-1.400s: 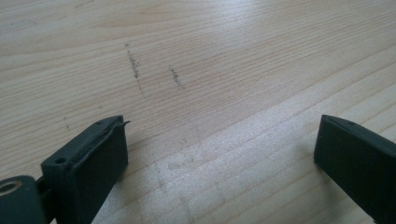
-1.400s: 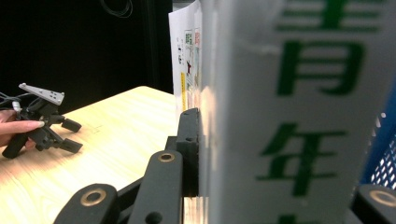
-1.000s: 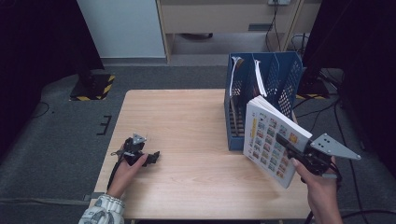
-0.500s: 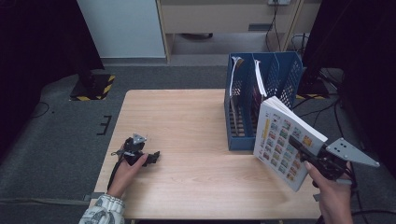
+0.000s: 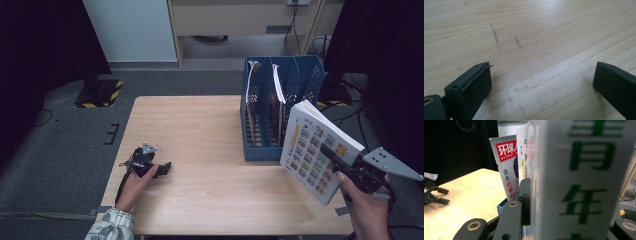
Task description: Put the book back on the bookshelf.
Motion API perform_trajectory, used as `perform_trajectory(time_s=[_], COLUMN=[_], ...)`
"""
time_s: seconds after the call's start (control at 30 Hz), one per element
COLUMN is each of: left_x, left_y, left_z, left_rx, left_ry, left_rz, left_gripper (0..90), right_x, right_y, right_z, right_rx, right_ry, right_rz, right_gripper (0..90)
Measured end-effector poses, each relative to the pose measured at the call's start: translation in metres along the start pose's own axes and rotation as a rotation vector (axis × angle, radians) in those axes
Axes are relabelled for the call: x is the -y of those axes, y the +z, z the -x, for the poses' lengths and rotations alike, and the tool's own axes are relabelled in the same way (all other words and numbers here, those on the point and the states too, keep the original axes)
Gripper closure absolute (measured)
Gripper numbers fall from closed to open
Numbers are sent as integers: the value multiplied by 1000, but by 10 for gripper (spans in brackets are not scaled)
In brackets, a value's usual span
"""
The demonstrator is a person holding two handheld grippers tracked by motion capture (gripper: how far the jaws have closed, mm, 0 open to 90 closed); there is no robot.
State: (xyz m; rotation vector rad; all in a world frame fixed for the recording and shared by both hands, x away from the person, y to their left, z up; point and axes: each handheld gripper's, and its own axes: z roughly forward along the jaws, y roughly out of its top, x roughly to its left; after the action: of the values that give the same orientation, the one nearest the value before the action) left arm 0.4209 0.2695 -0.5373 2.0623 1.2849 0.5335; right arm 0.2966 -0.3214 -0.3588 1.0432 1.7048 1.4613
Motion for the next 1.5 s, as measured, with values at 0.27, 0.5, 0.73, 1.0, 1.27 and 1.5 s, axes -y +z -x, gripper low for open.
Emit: perform_trajectory(time_s=[0.27,0.5,0.73,1.0,1.27,1.5], left_x=[0,0,0,-1,-1,-1], left_y=[0,0,0,1,1,1], left_z=[0,0,0,0,0,0], left_rx=[-2,-2,-2,-1,0,-1], left_ry=[-3,-3,-3,-2,-1,-1], left_rz=[-1,-1,-1,-2,-2,-2], left_gripper=[11,9,9,8,7,6], right_x=[-24,-42,-55,-66,-73,-75], right_y=[-6,-7,-10,-7,12,36], right_z=[2,4,9,16,27,39], right_rx=[3,12,24,52,108,162], right_ry=[-7,-10,-3,-3,3,10], right_rz=[16,16,31,42,43,46], right_gripper=[737,737,738,737,737,737])
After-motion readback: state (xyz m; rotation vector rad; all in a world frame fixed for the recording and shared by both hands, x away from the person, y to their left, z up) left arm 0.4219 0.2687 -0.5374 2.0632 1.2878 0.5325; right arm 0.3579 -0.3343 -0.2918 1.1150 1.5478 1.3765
